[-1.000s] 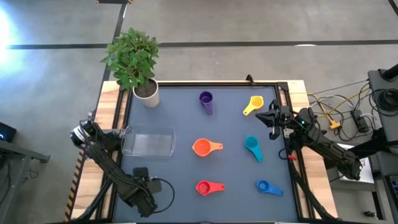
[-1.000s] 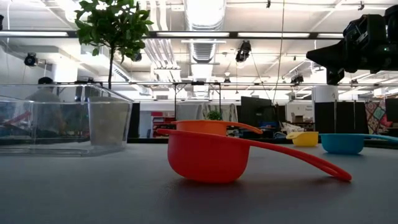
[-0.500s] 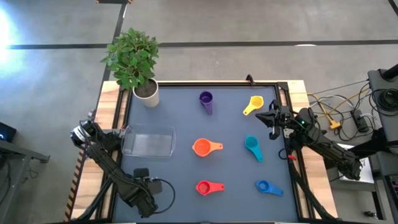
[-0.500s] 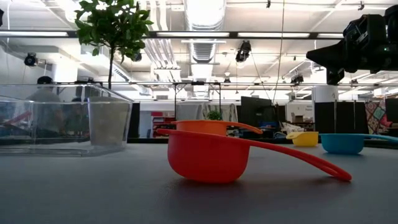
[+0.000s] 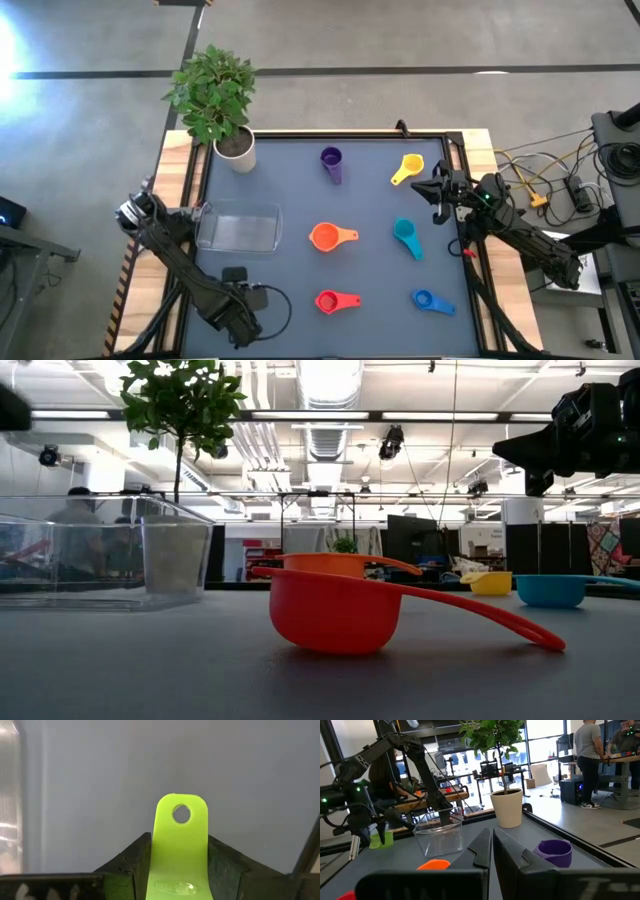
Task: Nest measuring cups in basket
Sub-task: Stack the green measuring cup on top of the orange measuring cup
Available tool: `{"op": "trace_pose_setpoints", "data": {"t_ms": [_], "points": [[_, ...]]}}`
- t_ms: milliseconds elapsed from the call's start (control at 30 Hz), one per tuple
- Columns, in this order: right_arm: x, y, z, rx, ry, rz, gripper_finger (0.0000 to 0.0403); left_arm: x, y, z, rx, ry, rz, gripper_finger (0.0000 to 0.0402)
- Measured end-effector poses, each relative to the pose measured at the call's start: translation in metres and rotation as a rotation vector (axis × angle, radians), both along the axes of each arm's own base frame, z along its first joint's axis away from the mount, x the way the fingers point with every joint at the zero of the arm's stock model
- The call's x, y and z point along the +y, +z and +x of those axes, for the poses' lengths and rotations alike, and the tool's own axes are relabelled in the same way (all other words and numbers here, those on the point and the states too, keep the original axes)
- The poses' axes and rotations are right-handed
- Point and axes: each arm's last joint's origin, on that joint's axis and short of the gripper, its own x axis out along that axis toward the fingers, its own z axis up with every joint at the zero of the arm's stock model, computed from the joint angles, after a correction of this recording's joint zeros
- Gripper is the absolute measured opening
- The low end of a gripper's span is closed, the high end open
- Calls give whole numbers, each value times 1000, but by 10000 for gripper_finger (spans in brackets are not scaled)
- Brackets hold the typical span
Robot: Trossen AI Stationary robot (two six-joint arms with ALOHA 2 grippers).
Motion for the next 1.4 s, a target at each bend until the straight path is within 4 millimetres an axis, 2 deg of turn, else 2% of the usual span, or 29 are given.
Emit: {"op": "trace_pose_setpoints", "data": {"t_ms": [200, 400, 667, 1133, 1233, 1400], "points": [[0, 0, 0, 0, 0, 0, 9, 18, 27, 34, -82, -25, -11, 131], [0, 0, 0, 0, 0, 0, 9, 53, 56, 73, -190, -11, -9, 130], [0, 0, 0, 0, 0, 0, 9, 93, 95, 107, -352, -81, 76, 129], [0, 0, 0, 0, 0, 0, 9, 150, 107, 146, -551, -184, 187, 129], [0, 0, 0, 0, 0, 0, 9, 157, 105, 154, -578, -202, 208, 129], [0, 0, 0, 0, 0, 0, 9, 167, 83, 175, -535, -239, 227, 129]]}}
